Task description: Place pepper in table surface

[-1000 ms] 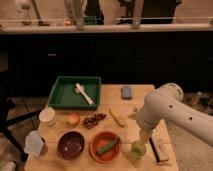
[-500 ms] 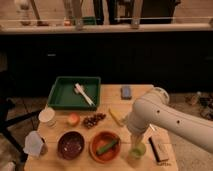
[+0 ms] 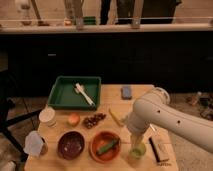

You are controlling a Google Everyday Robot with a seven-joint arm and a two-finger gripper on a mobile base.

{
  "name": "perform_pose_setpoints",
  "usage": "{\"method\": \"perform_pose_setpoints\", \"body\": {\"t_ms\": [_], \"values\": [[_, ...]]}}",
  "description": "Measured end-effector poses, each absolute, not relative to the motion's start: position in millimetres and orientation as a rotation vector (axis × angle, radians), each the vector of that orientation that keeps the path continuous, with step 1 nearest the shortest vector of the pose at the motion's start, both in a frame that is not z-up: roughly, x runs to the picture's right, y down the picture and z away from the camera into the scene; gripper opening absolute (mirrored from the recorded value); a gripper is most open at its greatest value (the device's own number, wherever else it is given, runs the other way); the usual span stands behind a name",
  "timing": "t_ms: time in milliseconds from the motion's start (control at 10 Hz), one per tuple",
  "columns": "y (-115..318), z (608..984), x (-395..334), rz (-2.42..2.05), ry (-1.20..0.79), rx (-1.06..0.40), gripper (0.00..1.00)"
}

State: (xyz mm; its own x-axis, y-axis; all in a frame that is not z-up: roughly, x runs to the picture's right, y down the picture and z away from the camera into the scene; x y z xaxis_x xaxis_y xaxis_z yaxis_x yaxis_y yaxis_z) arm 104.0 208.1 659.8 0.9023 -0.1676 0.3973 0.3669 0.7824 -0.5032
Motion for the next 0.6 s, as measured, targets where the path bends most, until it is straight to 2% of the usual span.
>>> {"method": "perform_pose_setpoints", "body": {"t_ms": [600], "values": [[214.7,676.3,60.8,-0.211,-0.451,-0.629,0.8]]}}
